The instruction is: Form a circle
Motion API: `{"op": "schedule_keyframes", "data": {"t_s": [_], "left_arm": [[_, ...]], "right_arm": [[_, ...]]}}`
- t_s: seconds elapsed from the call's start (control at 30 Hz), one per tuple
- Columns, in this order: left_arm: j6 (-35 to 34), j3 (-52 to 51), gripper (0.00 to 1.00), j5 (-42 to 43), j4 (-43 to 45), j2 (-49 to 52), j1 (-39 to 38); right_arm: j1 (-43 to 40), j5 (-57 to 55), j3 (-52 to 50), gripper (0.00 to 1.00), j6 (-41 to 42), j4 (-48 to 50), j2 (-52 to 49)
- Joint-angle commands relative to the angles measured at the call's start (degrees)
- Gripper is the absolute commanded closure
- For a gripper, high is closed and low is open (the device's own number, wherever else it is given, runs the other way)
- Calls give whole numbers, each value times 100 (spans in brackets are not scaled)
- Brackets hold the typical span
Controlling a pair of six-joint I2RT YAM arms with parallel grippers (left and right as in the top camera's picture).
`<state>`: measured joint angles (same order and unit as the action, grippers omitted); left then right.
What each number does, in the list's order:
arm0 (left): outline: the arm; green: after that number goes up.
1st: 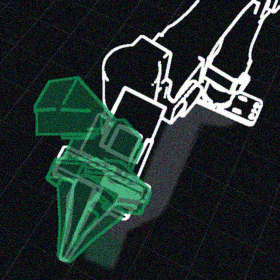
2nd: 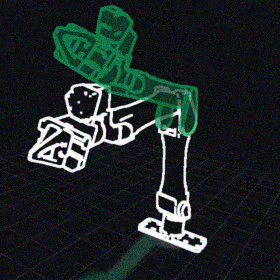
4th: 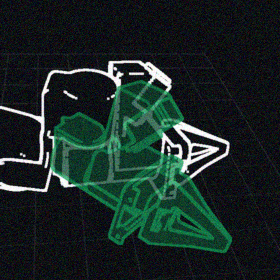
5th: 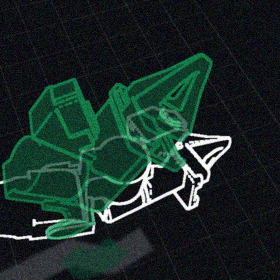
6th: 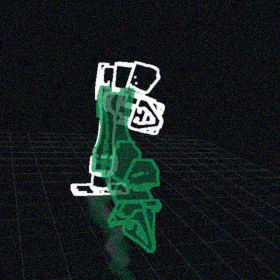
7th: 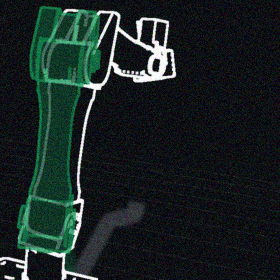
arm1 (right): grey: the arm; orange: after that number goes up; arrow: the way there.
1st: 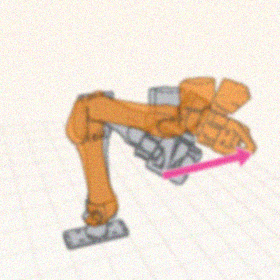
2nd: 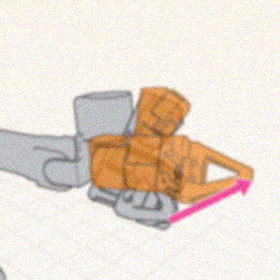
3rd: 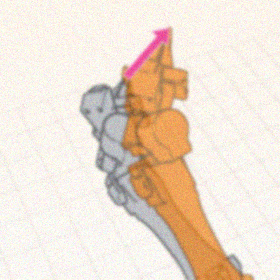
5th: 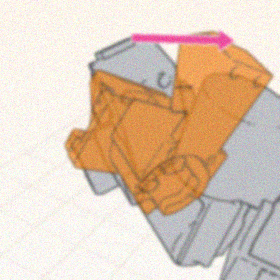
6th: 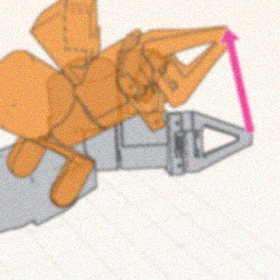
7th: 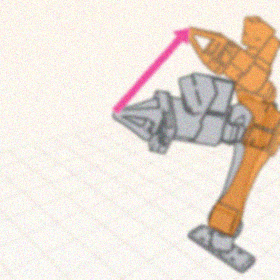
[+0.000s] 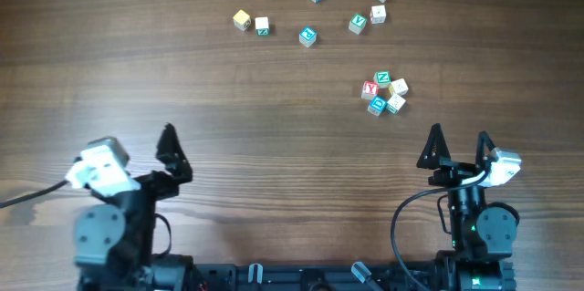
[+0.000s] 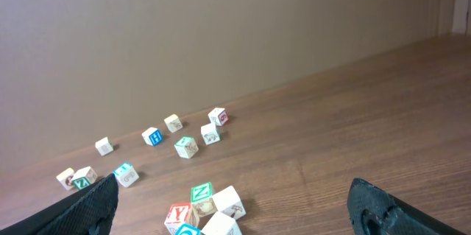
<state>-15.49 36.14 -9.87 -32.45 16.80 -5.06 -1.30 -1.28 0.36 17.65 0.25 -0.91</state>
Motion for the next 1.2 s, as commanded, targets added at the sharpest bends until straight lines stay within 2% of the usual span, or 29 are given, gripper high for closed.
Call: {"op": "schedule_keyframes", "data": {"t_s": [0.0, 0.13, 0.43, 0.57, 0.73, 1.03, 1.17], "left_arm": [[9, -1045, 0, 195, 999, -505, 42], [9, -1867, 0, 192, 1827, -813, 44], [46, -2892, 0, 195, 2393, -1663, 391], [726, -3202, 0, 260, 2979, -1663, 424], [929, -3587, 0, 348, 3200, -1663, 518], [1532, -3585, 0, 533, 2848, -1663, 726], [1543, -3585, 0, 564, 2839, -1663, 726]], "right_arm": [[20, 76, -7, 0, -98, 17, 26], [20, 76, -7, 0, -98, 17, 26], [20, 76, -7, 0, -98, 17, 26], [20, 76, -7, 0, -98, 17, 26], [20, 76, -7, 0, -96, 17, 26], [20, 76, -7, 0, -98, 17, 26], [20, 76, -7, 0, -96, 17, 26]]}}
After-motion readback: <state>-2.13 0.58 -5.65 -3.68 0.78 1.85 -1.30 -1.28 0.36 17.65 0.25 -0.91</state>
